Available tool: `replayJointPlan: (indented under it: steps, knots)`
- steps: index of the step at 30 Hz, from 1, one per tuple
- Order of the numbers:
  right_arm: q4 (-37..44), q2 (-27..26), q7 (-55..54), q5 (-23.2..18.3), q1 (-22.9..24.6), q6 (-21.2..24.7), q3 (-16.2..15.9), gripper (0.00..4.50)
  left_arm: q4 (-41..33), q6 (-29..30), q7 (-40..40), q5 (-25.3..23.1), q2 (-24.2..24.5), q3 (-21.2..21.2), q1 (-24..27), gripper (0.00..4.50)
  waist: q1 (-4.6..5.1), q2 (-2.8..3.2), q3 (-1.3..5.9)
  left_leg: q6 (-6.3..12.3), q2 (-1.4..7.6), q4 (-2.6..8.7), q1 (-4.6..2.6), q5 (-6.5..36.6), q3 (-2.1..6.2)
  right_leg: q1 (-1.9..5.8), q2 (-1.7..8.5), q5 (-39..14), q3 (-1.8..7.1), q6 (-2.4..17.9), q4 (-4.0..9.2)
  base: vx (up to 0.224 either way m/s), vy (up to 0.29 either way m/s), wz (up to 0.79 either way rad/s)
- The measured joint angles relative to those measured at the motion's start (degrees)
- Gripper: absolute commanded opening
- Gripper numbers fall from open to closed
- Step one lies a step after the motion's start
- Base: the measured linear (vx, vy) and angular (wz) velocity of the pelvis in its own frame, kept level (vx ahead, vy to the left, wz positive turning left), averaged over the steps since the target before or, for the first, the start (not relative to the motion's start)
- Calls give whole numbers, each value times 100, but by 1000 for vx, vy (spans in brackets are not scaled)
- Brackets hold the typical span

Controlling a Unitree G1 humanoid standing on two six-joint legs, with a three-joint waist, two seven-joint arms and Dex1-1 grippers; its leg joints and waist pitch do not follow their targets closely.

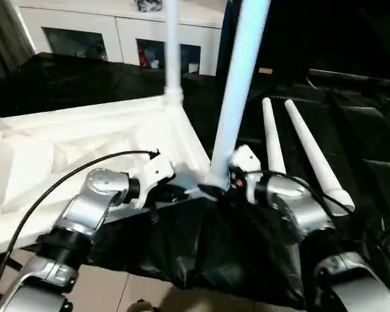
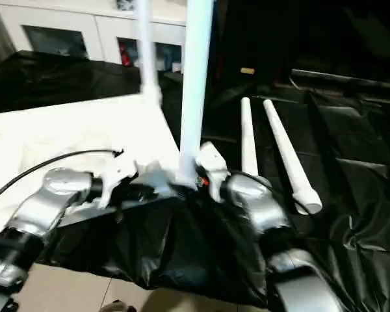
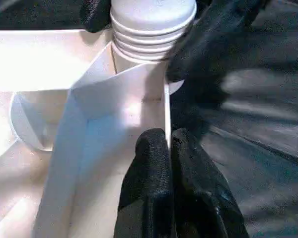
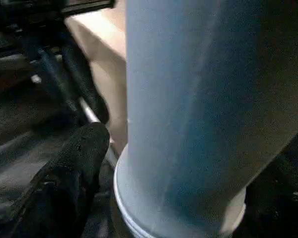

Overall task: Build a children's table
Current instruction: Rotate leg to tighten

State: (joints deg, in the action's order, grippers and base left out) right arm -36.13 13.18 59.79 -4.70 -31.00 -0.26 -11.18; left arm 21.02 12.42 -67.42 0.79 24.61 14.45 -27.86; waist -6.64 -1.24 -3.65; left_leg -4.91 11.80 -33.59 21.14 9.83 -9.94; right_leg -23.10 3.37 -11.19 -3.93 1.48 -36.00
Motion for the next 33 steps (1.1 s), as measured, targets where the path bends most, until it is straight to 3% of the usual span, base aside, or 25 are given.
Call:
replayJointPlan:
  steps: [11, 18, 21, 27, 33]
  knots:
    - [581, 236, 554, -11, 191, 342, -176, 288, -152, 1, -478, 173, 227, 12, 135, 0, -14, -4, -2, 0, 0, -1, 1, 0, 0, 0, 0, 0, 0, -1, 0, 0, 0, 0]
    - [624, 197, 451, 1, 232, 411, -156, 274, -151, 1, -410, 159, 211, 12, 146, 0, -11, -4, -2, 0, 0, -1, 0, 0, 0, 1, 0, -1, 0, -1, -1, 0, 0, 0]
    - [307, -121, -349, 141, 175, 373, 36, 274, 46, 15, 81, -13, 32, -38, 60, 0, 16, -10, 0, -1, 0, -3, -10, -1, 1, 4, 0, 2, 1, 2, -9, 0, 0, 0]
    - [-785, -858, -2807, 325, -428, 399, 552, 272, 728, 300, 1544, -408, -758, -89, -478, 0, 31, -14, 1, -2, -3, -5, -17, -1, 1, 10, 1, -3, 4, -21, -6, 0, 0, 0]
    - [-1426, -1289, -4092, 415, -839, 283, 876, 272, 932, 489, 2220, -557, -1151, -125, -679, 0, 24, -8, 5, -3, -3, -4, -12, -2, 0, 9, 1, 16, 4, 6, -6, 0, 0, 0]
